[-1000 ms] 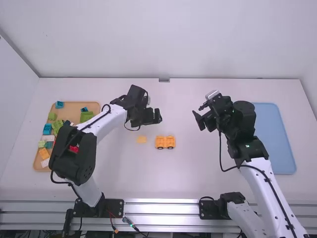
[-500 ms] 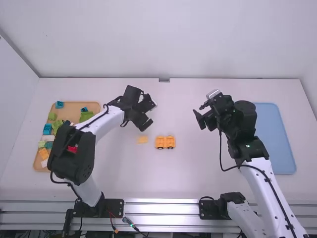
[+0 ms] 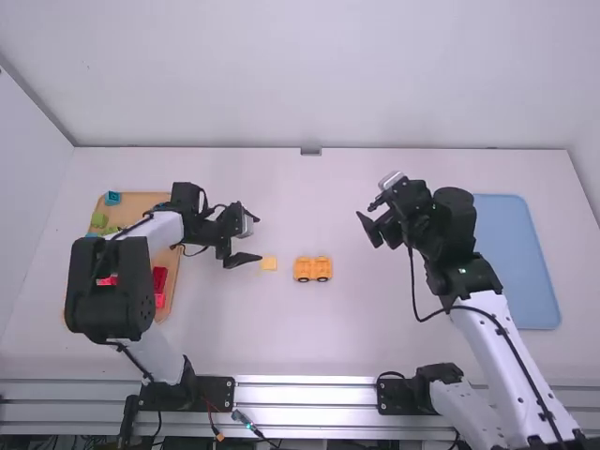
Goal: Assemble lego blocks to make yellow taxi
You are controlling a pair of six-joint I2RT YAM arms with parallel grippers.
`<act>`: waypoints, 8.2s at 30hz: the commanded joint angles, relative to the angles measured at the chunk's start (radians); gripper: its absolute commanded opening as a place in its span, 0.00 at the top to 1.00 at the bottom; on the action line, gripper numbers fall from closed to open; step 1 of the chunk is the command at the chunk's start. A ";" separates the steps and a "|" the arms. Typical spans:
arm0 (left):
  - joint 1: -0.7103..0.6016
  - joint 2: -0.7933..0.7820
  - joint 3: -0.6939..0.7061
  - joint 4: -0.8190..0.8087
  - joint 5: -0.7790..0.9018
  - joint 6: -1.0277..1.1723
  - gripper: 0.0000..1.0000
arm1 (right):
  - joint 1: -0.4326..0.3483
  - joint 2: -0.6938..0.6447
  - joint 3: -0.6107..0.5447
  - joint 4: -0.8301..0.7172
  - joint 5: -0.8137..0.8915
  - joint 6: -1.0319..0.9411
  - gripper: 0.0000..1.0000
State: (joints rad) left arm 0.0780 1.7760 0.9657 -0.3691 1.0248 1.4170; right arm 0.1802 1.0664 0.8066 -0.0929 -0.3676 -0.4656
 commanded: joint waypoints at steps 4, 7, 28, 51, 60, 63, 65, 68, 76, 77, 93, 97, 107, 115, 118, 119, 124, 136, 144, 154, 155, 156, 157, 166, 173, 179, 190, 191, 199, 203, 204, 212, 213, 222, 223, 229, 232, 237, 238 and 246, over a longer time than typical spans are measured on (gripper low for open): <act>-0.032 0.045 -0.097 0.111 0.146 0.064 0.01 | -0.006 0.162 0.030 0.011 -0.270 -0.224 0.01; -0.032 0.082 -0.115 0.179 0.144 0.006 0.01 | -0.024 0.258 0.030 0.034 -0.386 -0.277 0.01; -0.039 0.322 -0.095 0.310 0.145 -0.014 0.26 | -0.035 0.459 0.030 0.036 -0.538 -0.448 0.01; -0.038 0.336 -0.090 0.338 0.125 -0.037 0.70 | -0.036 0.459 0.030 0.009 -0.502 -0.452 0.01; -0.045 0.335 -0.068 0.315 0.110 -0.049 0.84 | -0.035 0.542 -0.078 0.157 -0.529 -0.511 0.01; -0.045 0.335 -0.037 0.314 0.124 -0.134 0.85 | -0.035 0.610 -0.139 0.298 -0.596 -0.502 0.01; -0.045 0.335 -0.013 0.314 0.116 -0.185 0.87 | -0.035 0.666 -0.174 0.416 -0.642 -0.462 0.01; -0.045 0.335 0.015 0.303 0.149 -0.192 0.93 | -0.032 0.755 -0.206 0.594 -0.705 -0.380 0.01; -0.045 0.335 0.060 0.269 0.190 -0.198 0.98 | 0.026 0.881 -0.205 0.713 -0.761 -0.346 0.01; -0.045 0.335 0.062 0.272 0.190 -0.198 0.97 | 0.042 0.886 -0.206 0.715 -0.750 -0.346 0.01; -0.052 0.329 0.063 0.243 0.217 -0.194 0.98 | 0.135 0.975 -0.222 0.825 -0.618 -0.376 0.01; -0.052 0.322 0.061 0.225 0.216 -0.192 0.98 | 0.124 1.041 -0.180 0.826 -0.631 -0.375 0.01; -0.052 0.284 0.062 0.164 0.212 -0.187 0.98 | 0.095 1.069 -0.158 0.831 -0.676 -0.364 0.05; -0.080 0.248 0.062 0.141 0.155 -0.186 0.98 | 0.131 1.069 -0.159 0.831 -0.582 -0.346 0.17; -0.109 0.248 0.062 0.140 0.139 -0.187 0.98 | 0.134 1.069 -0.159 0.830 -0.571 -0.346 0.29; -0.126 0.247 0.062 0.142 0.129 -0.187 0.98 | 0.131 1.069 -0.159 0.831 -0.577 -0.346 0.36; -0.168 0.243 0.062 0.140 0.143 -0.162 0.98 | 0.119 1.069 -0.159 0.833 -0.576 -0.345 0.50; -0.293 0.161 0.061 0.142 0.020 -0.202 0.98 | 0.061 1.069 -0.159 0.829 -0.581 -0.354 0.57; -0.381 0.149 0.032 0.269 -0.039 -0.251 0.98 | 0.056 1.069 -0.157 0.818 -0.626 -0.399 0.56; -0.382 0.150 -0.124 0.637 -0.044 -0.470 0.98 | 0.055 1.069 -0.158 0.810 -0.626 -0.399 0.58; -0.380 0.150 -0.142 0.669 -0.047 -0.494 0.98 | 0.055 1.069 -0.158 0.809 -0.626 -0.399 0.57; -0.380 0.150 -0.142 0.669 -0.047 -0.494 0.98 | 0.055 1.069 -0.158 0.809 -0.626 -0.399 0.57; -0.374 0.150 -0.151 0.688 -0.047 -0.509 0.98 | 0.055 1.069 -0.158 0.800 -0.626 -0.399 0.57; -0.379 0.150 -0.128 0.615 -0.049 -0.500 0.98 | 0.055 1.069 -0.093 0.613 -0.626 -0.480 0.60; -0.377 0.151 -0.129 0.613 -0.094 -0.505 0.98 | 0.054 1.069 -0.079 0.578 -0.628 -0.520 0.61; -0.376 0.151 -0.130 0.634 -0.090 -0.508 0.98 | 0.054 1.069 -0.105 0.583 -0.630 -0.565 0.63; -0.376 0.152 -0.129 0.631 -0.071 -0.508 0.98 | 0.054 1.069 -0.106 0.590 -0.631 -0.565 0.63; -0.374 0.152 -0.129 0.628 -0.073 -0.509 0.98 | 0.054 1.069 -0.106 0.590 -0.630 -0.565 0.63; -0.379 0.161 -0.129 0.625 -0.075 -0.508 0.98 | 0.055 1.069 -0.106 0.607 -0.631 -0.550 0.63; -0.379 0.185 -0.128 0.649 -0.064 -0.511 0.98 | 0.054 1.069 -0.107 0.608 -0.631 -0.549 0.63; -0.379 0.194 -0.126 0.652 -0.065 -0.512 0.98 | 0.055 1.069 -0.107 0.608 -0.631 -0.549 0.63; -0.378 0.199 -0.126 0.659 -0.074 -0.508 0.98 | 0.054 1.069 -0.107 0.605 -0.631 -0.550 0.63; -0.379 0.199 -0.126 0.658 -0.073 -0.508 0.98 | 0.054 1.069 -0.107 0.605 -0.631 -0.550 0.63; -0.376 0.199 -0.126 0.658 -0.073 -0.504 0.74 | 0.054 1.069 -0.107 0.604 -0.630 -0.549 0.62; -0.377 0.199 -0.126 0.658 -0.072 -0.504 0.73 | 0.054 1.069 -0.107 0.604 -0.630 -0.549 0.63; -0.378 0.190 -0.126 0.673 -0.043 -0.512 0.35 | 0.054 1.069 -0.107 0.604 -0.630 -0.549 0.62; -0.362 0.160 -0.126 0.669 0.027 -0.512 0.26 | 0.054 1.069 -0.107 0.604 -0.630 -0.549 0.62; -0.329 0.089 -0.126 0.647 0.113 -0.512 0.18 | 0.054 1.069 -0.107 0.604 -0.630 -0.542 0.62; -0.322 0.068 -0.126 0.637 0.123 -0.512 0.43 | 0.054 1.069 -0.107 0.605 -0.630 -0.542 0.62; -0.355 0.091 -0.126 0.587 0.021 -0.555 0.98 | 0.055 1.069 -0.107 0.606 -0.631 -0.542 0.62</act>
State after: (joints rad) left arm -0.2638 1.8458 0.8291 0.2218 1.0489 0.8745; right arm 0.2356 2.1242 0.7116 0.5201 -1.0340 -1.0012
